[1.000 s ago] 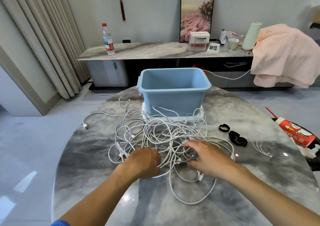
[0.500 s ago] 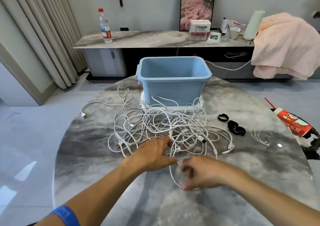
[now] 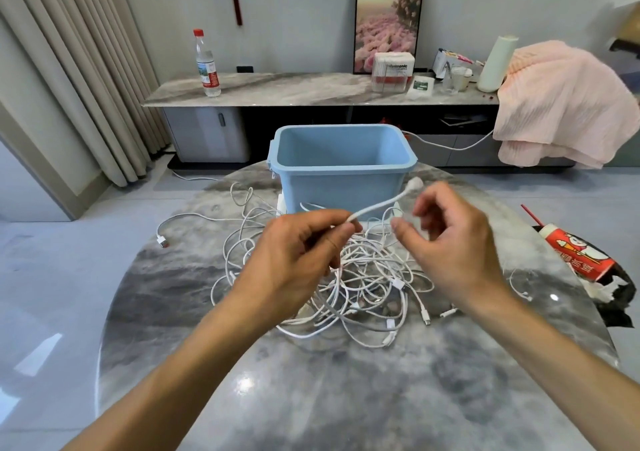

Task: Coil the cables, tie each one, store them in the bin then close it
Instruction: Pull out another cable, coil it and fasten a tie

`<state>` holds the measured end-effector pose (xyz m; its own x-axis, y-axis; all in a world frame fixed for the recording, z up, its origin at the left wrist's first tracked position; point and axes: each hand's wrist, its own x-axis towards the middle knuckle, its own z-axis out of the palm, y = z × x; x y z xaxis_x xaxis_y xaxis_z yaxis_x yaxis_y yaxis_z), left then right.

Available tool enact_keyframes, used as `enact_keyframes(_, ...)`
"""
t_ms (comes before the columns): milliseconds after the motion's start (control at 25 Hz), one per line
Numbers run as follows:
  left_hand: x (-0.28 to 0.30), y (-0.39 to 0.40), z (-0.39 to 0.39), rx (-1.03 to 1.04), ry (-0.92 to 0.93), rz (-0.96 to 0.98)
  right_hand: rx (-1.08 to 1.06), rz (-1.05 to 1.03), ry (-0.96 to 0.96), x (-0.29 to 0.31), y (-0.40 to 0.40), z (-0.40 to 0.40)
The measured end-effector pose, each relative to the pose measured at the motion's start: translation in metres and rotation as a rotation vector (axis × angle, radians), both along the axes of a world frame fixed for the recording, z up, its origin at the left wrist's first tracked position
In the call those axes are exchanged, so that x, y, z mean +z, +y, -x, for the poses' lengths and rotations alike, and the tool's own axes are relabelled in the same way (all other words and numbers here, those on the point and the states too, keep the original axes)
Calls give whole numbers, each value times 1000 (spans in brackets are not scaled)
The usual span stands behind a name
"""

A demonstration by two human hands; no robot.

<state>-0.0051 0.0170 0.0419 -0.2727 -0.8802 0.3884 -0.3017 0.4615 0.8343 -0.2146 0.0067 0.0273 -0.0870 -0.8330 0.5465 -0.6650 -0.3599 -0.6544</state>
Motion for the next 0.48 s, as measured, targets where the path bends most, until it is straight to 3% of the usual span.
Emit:
enact_keyframes(80,13,9,2,-30,210,-91,124,-11,-115,15,2,-2)
enact_keyframes(200,16,12,5,-13,438,-216,607,-584,-435,18,12,-17)
enact_keyframes(280,17,8,1,43,439,-197,789,-828,-402,14,19,-22)
enact_keyframes(360,19,1,-10,58,419,-219,775,-791,-438,18,18,-22)
enact_keyframes(480,16,-4,-12,-88,476,-375,601,-621,-409,28,15,-20)
